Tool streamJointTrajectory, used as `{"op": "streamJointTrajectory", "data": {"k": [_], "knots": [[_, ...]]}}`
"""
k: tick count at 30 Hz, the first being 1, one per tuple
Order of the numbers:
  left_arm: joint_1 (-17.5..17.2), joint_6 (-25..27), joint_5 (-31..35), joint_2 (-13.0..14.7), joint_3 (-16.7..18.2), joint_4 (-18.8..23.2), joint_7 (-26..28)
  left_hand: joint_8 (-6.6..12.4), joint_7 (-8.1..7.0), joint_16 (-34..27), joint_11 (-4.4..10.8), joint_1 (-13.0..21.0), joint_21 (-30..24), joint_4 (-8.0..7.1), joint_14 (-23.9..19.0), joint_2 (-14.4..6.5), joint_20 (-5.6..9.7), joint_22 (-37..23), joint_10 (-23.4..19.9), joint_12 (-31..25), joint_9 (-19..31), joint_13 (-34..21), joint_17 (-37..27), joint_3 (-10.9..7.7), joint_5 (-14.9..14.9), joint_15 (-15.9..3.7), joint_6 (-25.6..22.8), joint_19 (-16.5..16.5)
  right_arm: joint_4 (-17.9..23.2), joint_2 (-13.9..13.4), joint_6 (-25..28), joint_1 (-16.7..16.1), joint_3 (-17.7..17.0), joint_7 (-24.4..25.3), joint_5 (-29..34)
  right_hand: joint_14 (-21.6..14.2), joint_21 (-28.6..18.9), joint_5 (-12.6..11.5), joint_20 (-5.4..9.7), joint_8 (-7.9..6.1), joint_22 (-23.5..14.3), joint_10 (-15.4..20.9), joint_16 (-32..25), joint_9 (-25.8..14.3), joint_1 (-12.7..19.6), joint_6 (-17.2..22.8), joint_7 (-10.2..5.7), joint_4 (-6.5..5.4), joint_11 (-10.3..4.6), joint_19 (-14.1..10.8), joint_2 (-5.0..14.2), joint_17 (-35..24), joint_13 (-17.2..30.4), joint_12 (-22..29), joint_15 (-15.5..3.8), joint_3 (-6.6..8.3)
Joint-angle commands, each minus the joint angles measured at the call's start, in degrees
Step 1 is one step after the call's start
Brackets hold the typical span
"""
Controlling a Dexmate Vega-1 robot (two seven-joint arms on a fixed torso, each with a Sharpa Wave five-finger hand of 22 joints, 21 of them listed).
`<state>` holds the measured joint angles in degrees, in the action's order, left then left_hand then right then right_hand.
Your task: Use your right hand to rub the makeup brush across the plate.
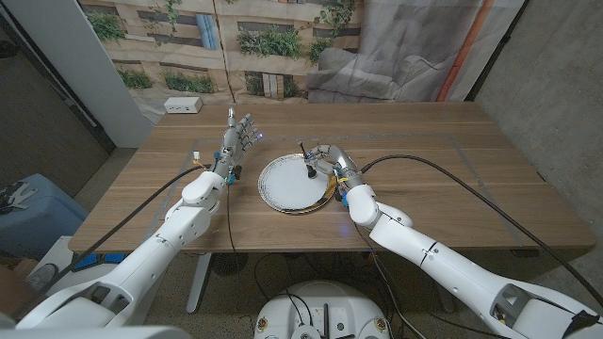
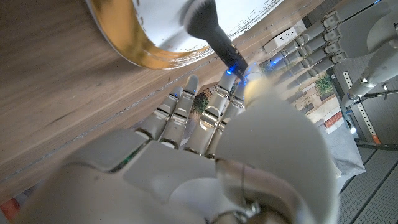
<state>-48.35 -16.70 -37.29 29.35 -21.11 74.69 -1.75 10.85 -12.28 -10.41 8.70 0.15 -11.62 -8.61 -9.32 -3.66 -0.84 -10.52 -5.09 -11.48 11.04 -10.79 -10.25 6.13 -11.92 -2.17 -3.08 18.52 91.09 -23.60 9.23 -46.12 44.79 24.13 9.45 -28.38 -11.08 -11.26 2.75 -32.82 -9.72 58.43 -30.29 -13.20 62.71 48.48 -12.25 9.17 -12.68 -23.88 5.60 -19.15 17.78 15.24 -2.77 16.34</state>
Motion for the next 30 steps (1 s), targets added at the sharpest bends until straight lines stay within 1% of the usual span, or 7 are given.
{"op": "streamJointTrajectory", "data": {"k": [1,30], "knots": [[-0.02,0.00,0.00,0.01,0.00,0.02,0.01,0.42,-0.38,-0.19,0.31,0.05,-0.37,0.04,-0.52,-0.69,-0.23,-0.27,-0.16,-0.41,0.13,-0.15,-0.10,0.25,-0.34,-0.72,0.02,0.44,-1.43,0.82,-1.31,0.75,0.46,-0.83,-0.53,-0.54,-0.45,-0.28,1.53,-0.26,-0.29,0.34,0.09,-0.12,0.08,-0.01,0.08,-0.11,0.04,-0.55,0.41,0.00,0.04,0.12,-9.59,-0.06],[0.00,-0.03,0.01,-0.01,-0.01,-0.03,0.00,0.42,-0.37,-0.20,0.27,0.05,-0.38,0.04,-0.54,-0.70,-0.25,-0.27,-0.19,-0.42,0.13,-0.15,-0.10,0.27,-0.34,-0.75,0.02,0.46,-4.08,2.49,-4.52,2.32,1.47,-2.29,-1.07,-0.68,-0.43,-0.35,1.56,-0.30,-0.29,0.26,0.22,-0.09,0.02,-0.09,0.07,-0.03,0.03,-0.49,0.52,-0.04,0.13,0.01,-9.62,-0.27]]}}
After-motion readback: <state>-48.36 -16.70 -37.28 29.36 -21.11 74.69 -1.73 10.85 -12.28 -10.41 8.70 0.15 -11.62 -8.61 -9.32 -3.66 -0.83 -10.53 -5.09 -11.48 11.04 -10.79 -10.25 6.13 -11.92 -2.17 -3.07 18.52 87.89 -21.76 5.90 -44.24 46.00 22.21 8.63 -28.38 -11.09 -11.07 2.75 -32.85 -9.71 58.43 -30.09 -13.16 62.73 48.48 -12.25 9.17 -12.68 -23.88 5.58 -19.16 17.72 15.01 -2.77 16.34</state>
